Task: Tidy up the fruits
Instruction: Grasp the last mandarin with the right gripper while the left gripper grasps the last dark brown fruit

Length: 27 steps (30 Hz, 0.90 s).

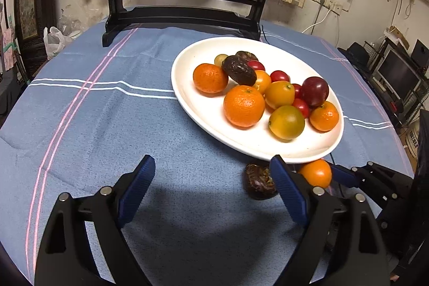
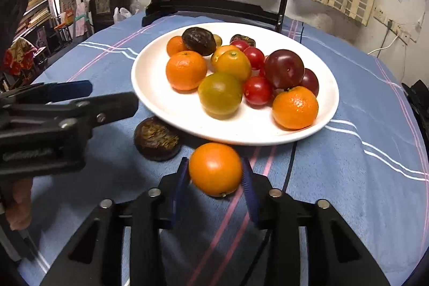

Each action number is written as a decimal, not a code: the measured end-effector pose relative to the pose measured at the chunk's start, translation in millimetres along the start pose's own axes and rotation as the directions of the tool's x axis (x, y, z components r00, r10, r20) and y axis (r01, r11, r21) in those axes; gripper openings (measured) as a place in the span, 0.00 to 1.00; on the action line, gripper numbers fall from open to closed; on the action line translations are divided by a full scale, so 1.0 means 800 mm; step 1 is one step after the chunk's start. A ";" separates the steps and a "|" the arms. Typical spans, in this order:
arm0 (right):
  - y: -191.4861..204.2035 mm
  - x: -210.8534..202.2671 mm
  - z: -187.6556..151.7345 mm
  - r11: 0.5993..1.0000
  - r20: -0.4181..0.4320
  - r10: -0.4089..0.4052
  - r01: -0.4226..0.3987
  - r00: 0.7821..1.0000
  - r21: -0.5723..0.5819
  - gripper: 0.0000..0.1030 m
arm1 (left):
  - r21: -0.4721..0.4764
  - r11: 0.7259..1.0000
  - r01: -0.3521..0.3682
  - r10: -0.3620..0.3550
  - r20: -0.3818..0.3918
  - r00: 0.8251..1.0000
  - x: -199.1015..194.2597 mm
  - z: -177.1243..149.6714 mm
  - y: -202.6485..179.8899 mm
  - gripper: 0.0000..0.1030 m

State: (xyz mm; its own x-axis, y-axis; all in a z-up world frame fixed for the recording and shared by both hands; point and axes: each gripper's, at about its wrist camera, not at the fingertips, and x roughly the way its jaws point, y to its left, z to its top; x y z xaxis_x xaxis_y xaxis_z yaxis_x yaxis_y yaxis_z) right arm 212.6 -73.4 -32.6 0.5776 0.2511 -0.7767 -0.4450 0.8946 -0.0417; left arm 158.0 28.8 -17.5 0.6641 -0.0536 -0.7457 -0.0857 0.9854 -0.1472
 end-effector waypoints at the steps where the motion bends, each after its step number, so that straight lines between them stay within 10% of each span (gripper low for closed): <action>1: -0.002 -0.002 -0.001 1.000 0.001 0.014 -0.014 1.000 0.009 0.37 | 0.000 1.000 0.002 -0.002 0.002 1.000 0.000 0.000 -0.001 0.83; 27: -0.059 -0.016 -0.024 0.988 -0.023 0.017 -0.013 1.000 0.152 0.38 | 0.148 0.988 0.037 -0.023 -0.095 0.995 0.043 -0.026 -0.060 0.83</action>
State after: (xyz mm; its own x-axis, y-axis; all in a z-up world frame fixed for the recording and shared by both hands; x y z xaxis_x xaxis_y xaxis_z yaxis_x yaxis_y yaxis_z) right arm 213.2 -125.9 -32.5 0.5544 0.2580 -0.7913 -0.3435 0.9369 0.0648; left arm 169.7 -24.0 -49.8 0.5927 -0.0914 -0.8002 0.0497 0.9958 -0.0770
